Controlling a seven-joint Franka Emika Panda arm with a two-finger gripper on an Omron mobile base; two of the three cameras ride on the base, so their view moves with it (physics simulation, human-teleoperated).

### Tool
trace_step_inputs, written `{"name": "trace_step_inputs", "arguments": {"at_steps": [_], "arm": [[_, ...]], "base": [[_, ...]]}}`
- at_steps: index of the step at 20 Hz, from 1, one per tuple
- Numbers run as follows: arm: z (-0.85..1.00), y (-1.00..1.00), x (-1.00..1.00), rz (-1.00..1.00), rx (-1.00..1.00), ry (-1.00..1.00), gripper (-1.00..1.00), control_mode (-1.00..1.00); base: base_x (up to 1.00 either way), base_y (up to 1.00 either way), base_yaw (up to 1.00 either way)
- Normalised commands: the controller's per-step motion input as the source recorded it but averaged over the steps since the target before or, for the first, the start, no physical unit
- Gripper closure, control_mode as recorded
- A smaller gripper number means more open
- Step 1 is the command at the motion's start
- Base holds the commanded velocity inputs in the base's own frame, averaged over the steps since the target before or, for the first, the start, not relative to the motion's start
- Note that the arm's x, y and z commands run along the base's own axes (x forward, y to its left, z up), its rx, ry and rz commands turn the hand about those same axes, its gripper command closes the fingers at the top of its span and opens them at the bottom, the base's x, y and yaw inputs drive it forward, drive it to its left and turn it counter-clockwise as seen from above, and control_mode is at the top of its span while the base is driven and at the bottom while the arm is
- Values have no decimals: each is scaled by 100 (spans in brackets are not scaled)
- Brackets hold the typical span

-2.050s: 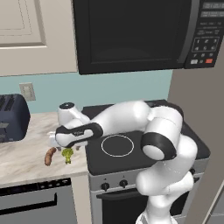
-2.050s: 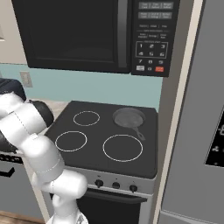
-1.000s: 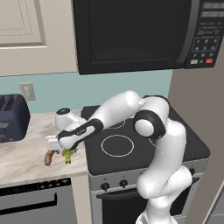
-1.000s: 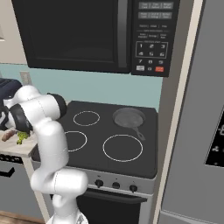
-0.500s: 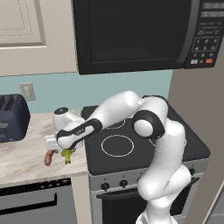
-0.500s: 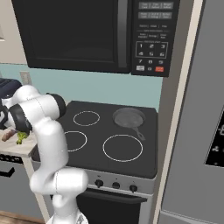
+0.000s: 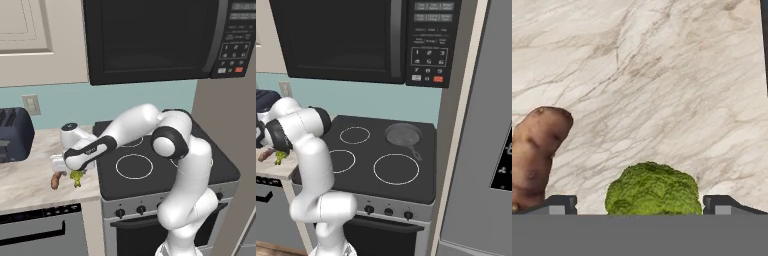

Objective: Put the broccoli and potato in the pan. Then turn on the rear right burner and set the heat to medium.

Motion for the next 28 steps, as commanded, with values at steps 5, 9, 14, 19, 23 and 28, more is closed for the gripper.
{"name": "trace_step_inputs", "arguments": {"at_steps": [5,9,14,19,23,28], "arm": [[0,0,-34,0,0,-2,-100,-100],[0,0,-34,0,0,-3,-100,-100],[-16,-3,-2,0,0,-1,-100,-100],[-5,-17,20,0,0,0,-100,-100],[0,-11,29,0,0,0,-100,-100],[0,0,15,0,0,0,-100,-100]], "base": [[0,0,0],[0,0,0],[0,0,0],[0,0,0],[0,0,0],[0,0,0]]}}
